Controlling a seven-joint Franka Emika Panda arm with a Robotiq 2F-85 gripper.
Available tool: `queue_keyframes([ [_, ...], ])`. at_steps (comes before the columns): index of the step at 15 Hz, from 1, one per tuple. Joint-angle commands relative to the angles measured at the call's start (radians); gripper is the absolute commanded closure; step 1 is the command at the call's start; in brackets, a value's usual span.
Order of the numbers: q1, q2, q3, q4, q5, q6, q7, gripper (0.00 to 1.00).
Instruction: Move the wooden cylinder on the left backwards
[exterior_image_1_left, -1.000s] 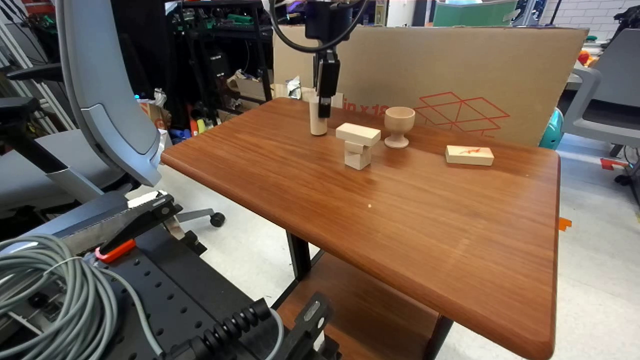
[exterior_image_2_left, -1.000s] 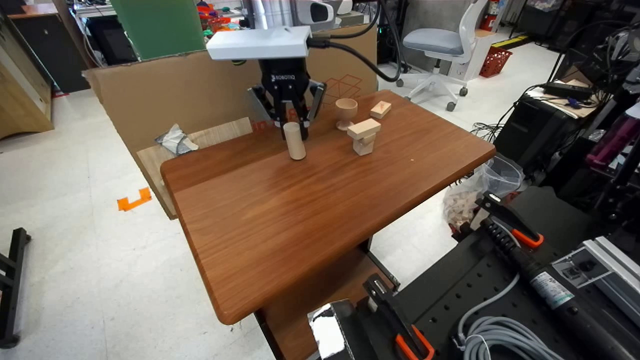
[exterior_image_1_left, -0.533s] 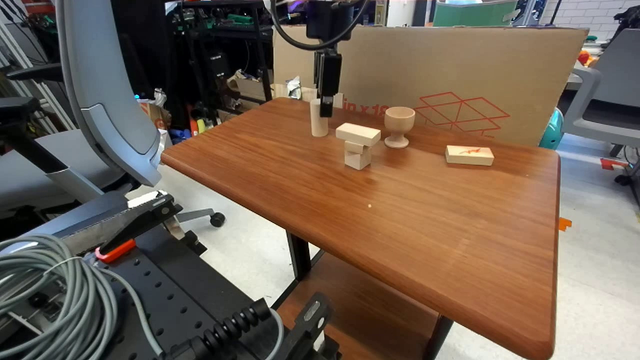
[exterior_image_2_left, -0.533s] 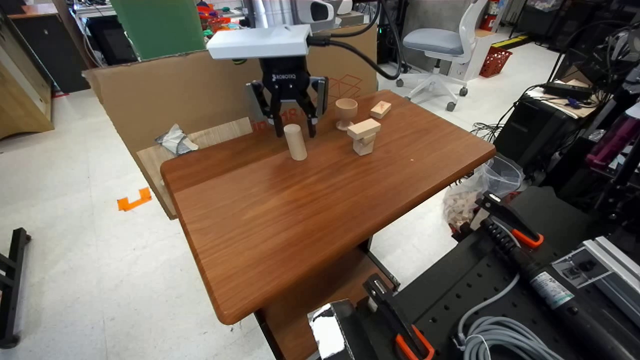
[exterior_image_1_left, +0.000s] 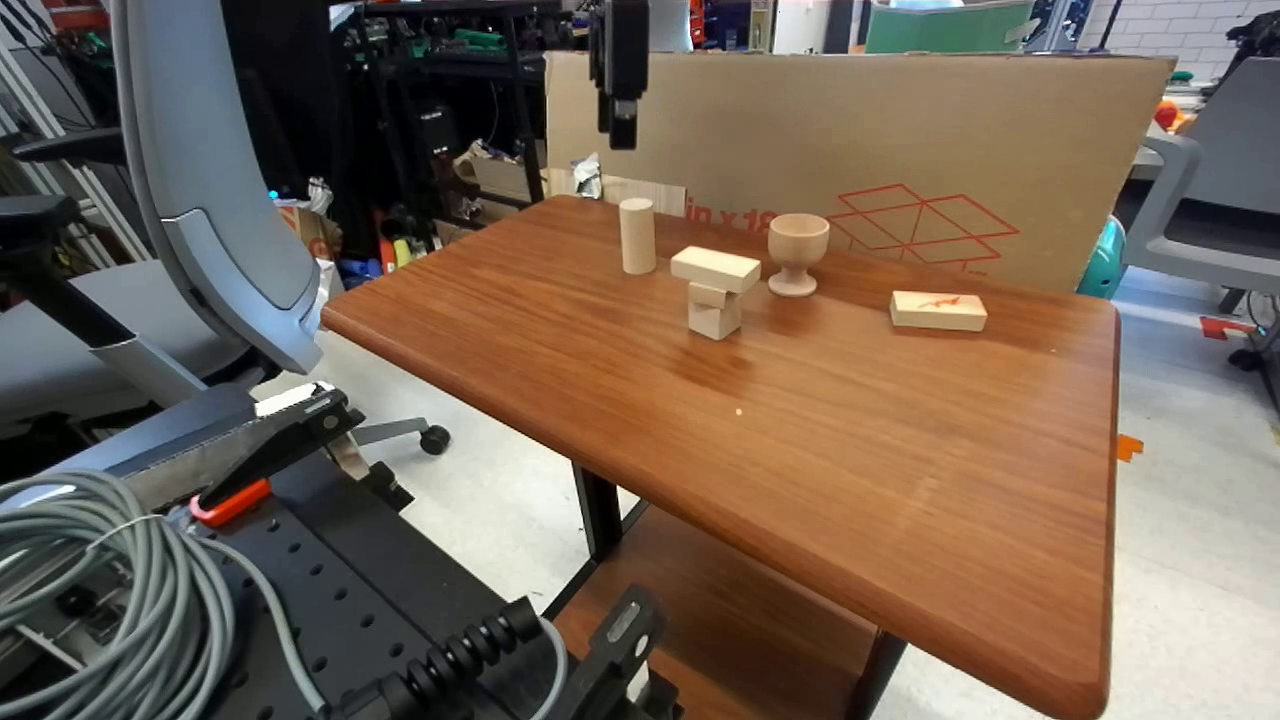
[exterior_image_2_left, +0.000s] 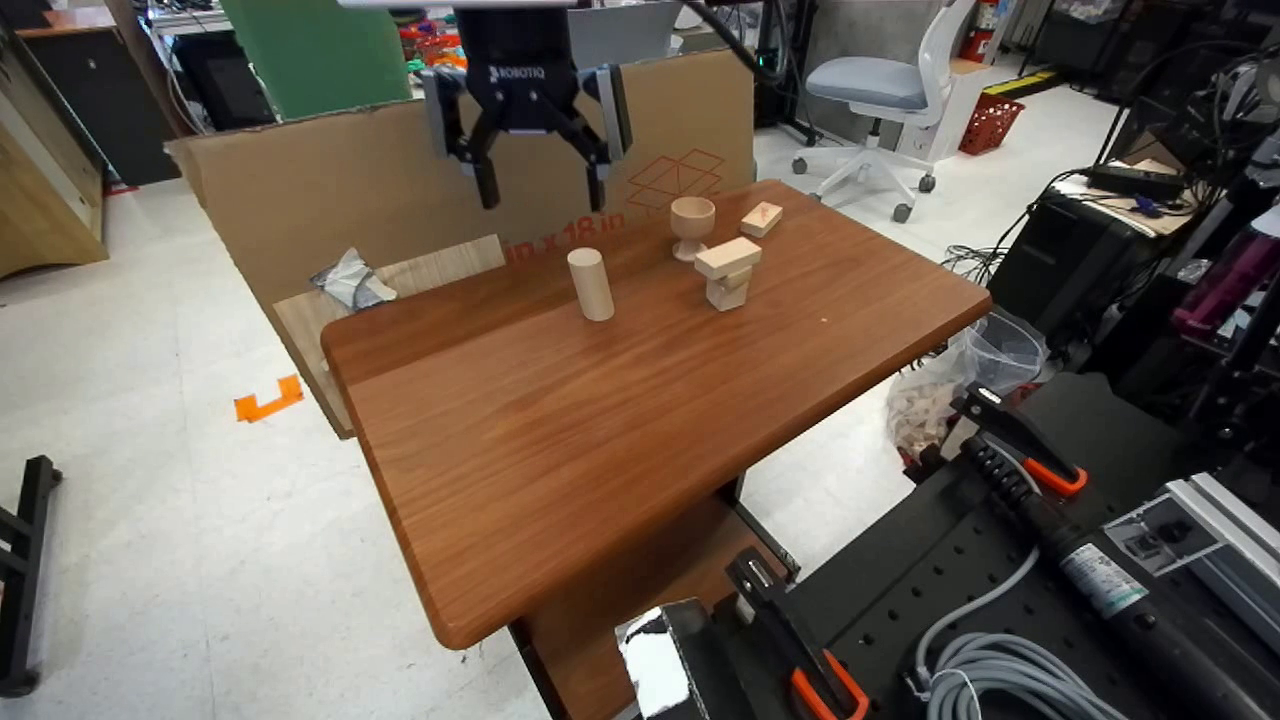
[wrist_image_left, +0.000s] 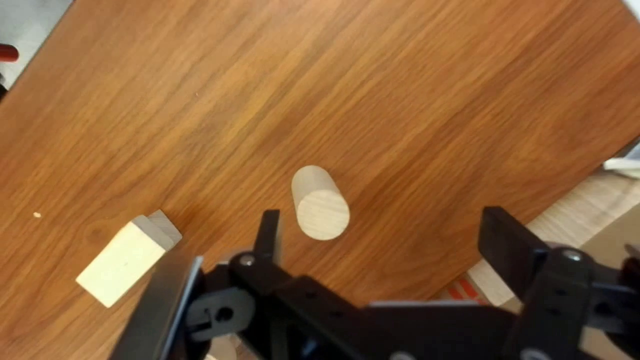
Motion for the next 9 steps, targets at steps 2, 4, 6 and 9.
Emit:
queue_keyframes([
  [2, 0.014, -0.276, 0.044, -0.225, -0.001, -0.052, -0.116, 0.00],
  [4, 0.020, -0.384, 0.052, -0.296, -0.024, -0.083, -0.147, 0.00],
  [6, 0.017, -0.307, 0.054, -0.215, -0.014, -0.087, -0.126, 0.00],
  [9, 0.010, -0.417, 0.065, -0.294, -0.023, -0.115, -0.152, 0.00],
])
